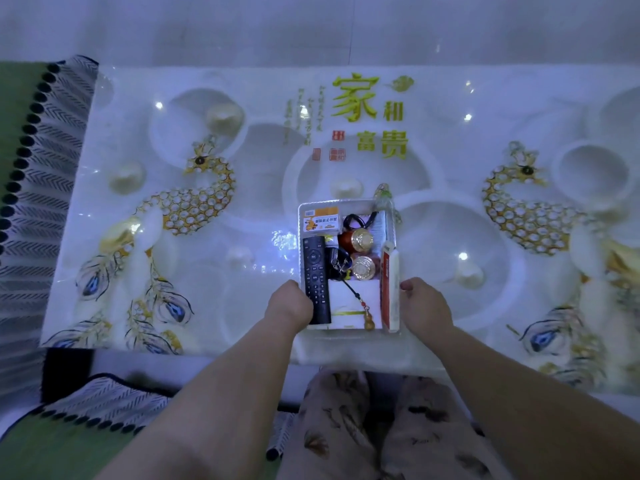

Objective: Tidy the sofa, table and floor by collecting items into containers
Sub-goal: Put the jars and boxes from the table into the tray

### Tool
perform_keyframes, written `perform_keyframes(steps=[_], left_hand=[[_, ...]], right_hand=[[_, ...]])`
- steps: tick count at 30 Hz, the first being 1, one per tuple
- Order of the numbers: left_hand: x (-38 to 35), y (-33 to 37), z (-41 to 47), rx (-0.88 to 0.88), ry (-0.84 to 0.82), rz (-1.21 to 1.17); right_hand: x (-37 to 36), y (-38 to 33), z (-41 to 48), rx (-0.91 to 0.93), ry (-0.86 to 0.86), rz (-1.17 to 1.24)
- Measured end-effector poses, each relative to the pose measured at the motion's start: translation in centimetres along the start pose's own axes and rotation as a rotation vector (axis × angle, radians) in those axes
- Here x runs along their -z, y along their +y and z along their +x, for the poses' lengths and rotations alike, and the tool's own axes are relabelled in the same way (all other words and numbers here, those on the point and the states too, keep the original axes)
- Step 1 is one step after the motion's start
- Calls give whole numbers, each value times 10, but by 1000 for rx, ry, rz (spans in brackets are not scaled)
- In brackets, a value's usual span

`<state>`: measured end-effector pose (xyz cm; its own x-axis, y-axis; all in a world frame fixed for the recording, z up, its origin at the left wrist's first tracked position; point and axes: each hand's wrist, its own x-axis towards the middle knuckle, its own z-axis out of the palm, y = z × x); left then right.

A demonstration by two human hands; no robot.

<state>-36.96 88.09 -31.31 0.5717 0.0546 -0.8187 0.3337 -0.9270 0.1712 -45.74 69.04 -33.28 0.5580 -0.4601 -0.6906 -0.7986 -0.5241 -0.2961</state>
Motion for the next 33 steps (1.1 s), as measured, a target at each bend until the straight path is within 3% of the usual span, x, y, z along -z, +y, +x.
perform_keyframes(steps=[6, 17, 25, 33], left_hand=[[0, 9, 1, 43, 25, -23], [-8, 18, -1, 56, 35, 144], [-19, 46, -20, -38, 8, 279], [-34, 117, -36, -149, -6, 387]], right_hand=[[-1, 3, 12, -13, -69, 61], [15, 15, 12, 12, -3, 188], [37, 45, 0, -27, 17, 175], [92, 85, 3, -88, 93, 226]])
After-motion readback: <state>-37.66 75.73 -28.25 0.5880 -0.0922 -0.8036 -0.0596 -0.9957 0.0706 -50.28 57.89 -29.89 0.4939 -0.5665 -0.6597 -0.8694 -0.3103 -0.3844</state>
